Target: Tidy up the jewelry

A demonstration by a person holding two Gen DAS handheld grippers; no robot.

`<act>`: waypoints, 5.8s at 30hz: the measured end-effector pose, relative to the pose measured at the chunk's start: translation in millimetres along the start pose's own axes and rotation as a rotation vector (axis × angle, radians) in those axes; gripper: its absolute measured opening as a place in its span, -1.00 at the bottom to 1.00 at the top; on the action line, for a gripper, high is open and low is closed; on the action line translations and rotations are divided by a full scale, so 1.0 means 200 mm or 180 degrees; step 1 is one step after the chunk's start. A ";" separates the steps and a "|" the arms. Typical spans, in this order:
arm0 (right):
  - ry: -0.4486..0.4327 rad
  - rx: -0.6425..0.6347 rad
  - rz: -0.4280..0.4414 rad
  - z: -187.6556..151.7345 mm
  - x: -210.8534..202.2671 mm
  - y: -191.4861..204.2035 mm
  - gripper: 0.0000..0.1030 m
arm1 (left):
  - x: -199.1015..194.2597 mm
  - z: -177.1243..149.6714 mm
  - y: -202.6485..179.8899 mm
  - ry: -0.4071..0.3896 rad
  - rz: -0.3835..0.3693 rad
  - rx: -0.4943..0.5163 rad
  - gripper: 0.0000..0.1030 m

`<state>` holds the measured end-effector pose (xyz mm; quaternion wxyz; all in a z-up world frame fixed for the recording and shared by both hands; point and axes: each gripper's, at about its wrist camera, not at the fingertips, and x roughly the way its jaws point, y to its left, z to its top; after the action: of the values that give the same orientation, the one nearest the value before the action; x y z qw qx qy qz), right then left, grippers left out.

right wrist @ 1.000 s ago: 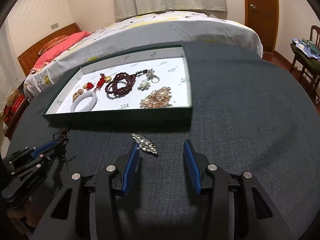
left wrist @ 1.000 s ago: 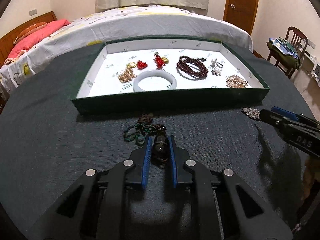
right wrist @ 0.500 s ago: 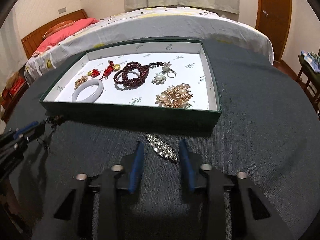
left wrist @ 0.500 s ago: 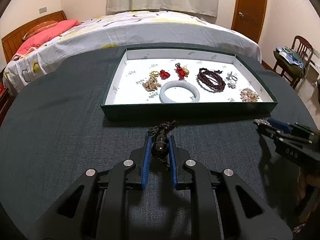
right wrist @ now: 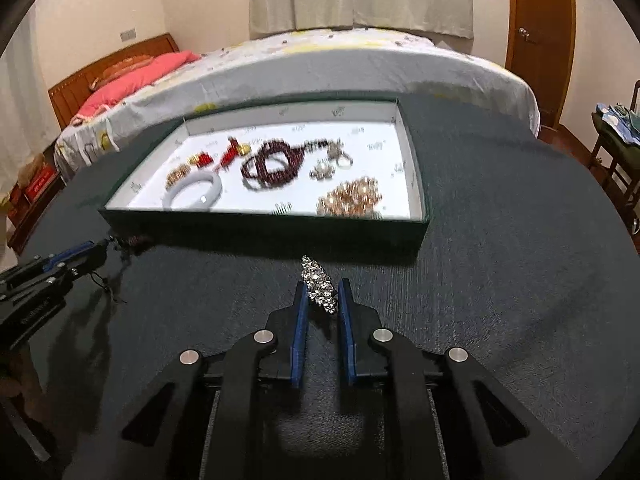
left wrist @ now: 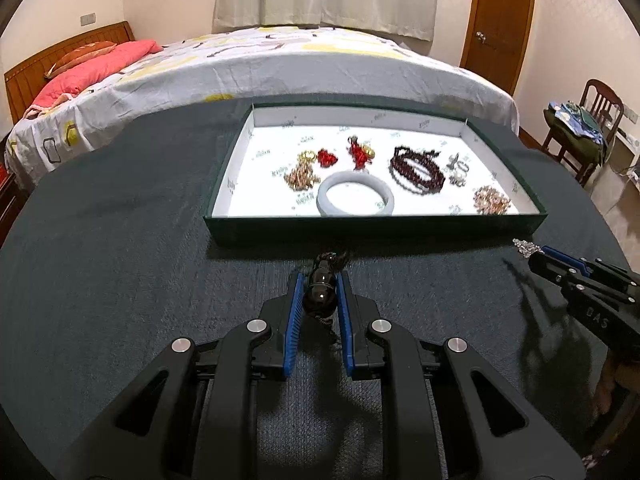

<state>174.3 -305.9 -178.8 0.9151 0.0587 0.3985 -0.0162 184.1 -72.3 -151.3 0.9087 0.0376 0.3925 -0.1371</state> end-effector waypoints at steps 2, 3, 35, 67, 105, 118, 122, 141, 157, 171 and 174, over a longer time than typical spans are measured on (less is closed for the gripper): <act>-0.0076 0.0038 0.0044 0.03 -0.04 0.00 -0.69 | -0.03 0.03 -0.01 -0.0059 -0.0020 -0.0006 -0.67; -0.0124 0.0041 0.0058 0.06 -0.06 0.00 -0.69 | -0.04 0.05 -0.01 -0.0091 -0.0036 -0.0010 -0.67; -0.0356 0.0037 -0.0090 0.79 0.56 0.02 -0.69 | 0.54 0.78 0.02 -0.0355 -0.0026 0.0071 -0.67; -0.0154 0.0098 -0.0173 0.79 0.57 0.01 0.22 | 0.61 0.82 0.05 -0.0134 0.0096 -0.0015 0.35; -0.1306 -0.0196 -0.0318 0.16 -1.18 0.14 0.54 | -1.31 0.07 0.08 -0.1272 0.0618 -0.0327 0.88; -0.1381 -0.0204 -0.0314 0.13 -1.22 0.15 0.55 | -1.37 0.06 0.07 -0.1321 0.0576 -0.0327 0.88; -0.1385 -0.0207 -0.0314 0.13 -1.23 0.15 0.55 | -1.37 0.06 0.07 -0.1309 0.0567 -0.0324 0.88; -0.1395 -0.0218 -0.0310 0.14 -1.23 0.16 0.55 | -1.37 0.05 0.07 -0.1299 0.0584 -0.0332 0.88; -0.1393 -0.0223 -0.0310 0.14 -1.24 0.16 0.55 | -1.35 0.07 0.09 -0.1256 0.0638 -0.0390 0.90; -0.1389 -0.0219 -0.0311 0.14 -1.24 0.16 0.55 | -1.32 0.06 0.10 -0.1228 0.0591 -0.0413 0.92; -0.1390 -0.0219 -0.0313 0.14 -1.24 0.16 0.55 | -1.31 0.05 0.11 -0.1224 0.0475 -0.0464 0.92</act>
<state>28.1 -281.0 23.9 0.9793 0.0031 0.1937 -0.0595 26.9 5.3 44.5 0.9748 -0.0261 0.2170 -0.0454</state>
